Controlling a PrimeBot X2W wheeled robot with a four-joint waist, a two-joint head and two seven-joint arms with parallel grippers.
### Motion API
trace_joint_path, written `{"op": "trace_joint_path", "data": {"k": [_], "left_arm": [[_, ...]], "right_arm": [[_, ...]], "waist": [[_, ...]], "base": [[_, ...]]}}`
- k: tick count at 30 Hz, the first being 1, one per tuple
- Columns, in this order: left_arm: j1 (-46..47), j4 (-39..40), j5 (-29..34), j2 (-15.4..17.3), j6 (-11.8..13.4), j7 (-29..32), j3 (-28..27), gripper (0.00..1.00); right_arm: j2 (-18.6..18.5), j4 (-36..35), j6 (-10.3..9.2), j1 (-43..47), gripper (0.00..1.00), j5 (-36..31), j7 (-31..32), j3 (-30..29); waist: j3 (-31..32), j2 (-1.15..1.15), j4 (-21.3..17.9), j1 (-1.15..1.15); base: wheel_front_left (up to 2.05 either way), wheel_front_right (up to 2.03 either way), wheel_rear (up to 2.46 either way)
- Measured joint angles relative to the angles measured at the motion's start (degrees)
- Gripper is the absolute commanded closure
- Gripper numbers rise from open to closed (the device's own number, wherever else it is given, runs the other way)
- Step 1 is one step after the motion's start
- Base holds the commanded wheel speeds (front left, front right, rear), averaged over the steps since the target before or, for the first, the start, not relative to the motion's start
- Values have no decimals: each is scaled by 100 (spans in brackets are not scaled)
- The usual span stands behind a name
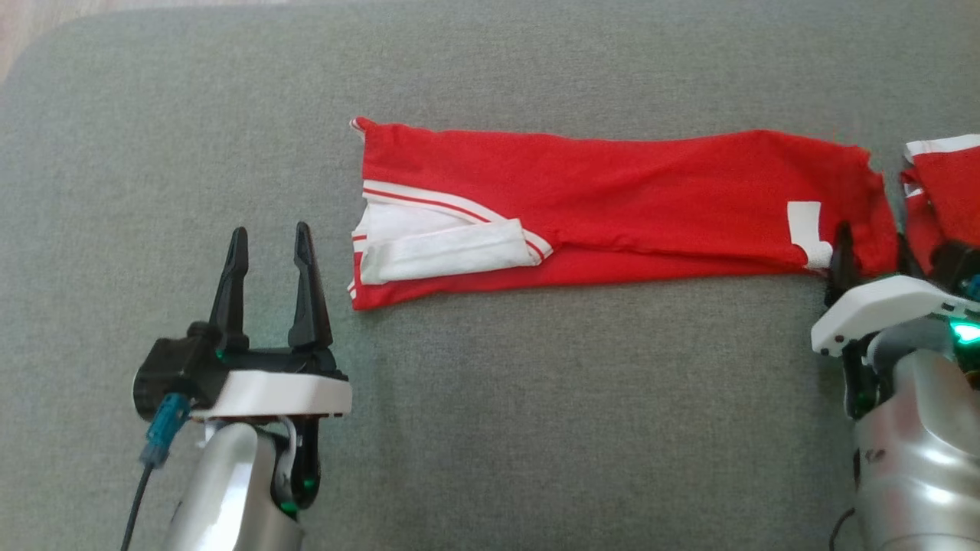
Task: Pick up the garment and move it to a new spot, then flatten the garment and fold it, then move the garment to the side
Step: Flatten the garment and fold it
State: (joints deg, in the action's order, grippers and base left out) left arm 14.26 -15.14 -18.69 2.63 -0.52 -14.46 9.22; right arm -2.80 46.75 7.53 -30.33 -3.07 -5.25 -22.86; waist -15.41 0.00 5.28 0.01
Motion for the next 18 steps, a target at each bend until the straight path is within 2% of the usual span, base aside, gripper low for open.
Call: {"op": "trace_joint_path", "data": {"k": [4,5,6,10,14,18], "left_arm": [[7,-25,0,-1,2,0,0,0],[7,-33,1,-1,2,0,-2,0],[8,-35,1,-1,3,0,-5,0],[10,-48,18,-2,9,0,-38,0],[10,-68,19,-5,1,0,-64,0],[9,-77,18,-7,1,0,-74,0]], "right_arm": [[-30,430,0,-244,0,-105,-33,-97],[-38,547,0,-320,46,-103,-51,-93],[-47,662,0,-389,100,-103,-90,-87],[-40,987,0,-538,100,-97,-366,13],[0,1012,0,-543,100,-267,-610,-104],[-236,779,0,-541,100,-307,-638,-352]], "waist": [[-38,0,25,-1],[-40,0,16,-1],[-39,0,3,-1],[2,0,-96,-1],[116,0,-240,-1],[244,0,-330,-1]], "base": [[0,0,0],[0,0,0],[0,0,0],[0,0,0],[0,0,0],[0,0,0]]}}
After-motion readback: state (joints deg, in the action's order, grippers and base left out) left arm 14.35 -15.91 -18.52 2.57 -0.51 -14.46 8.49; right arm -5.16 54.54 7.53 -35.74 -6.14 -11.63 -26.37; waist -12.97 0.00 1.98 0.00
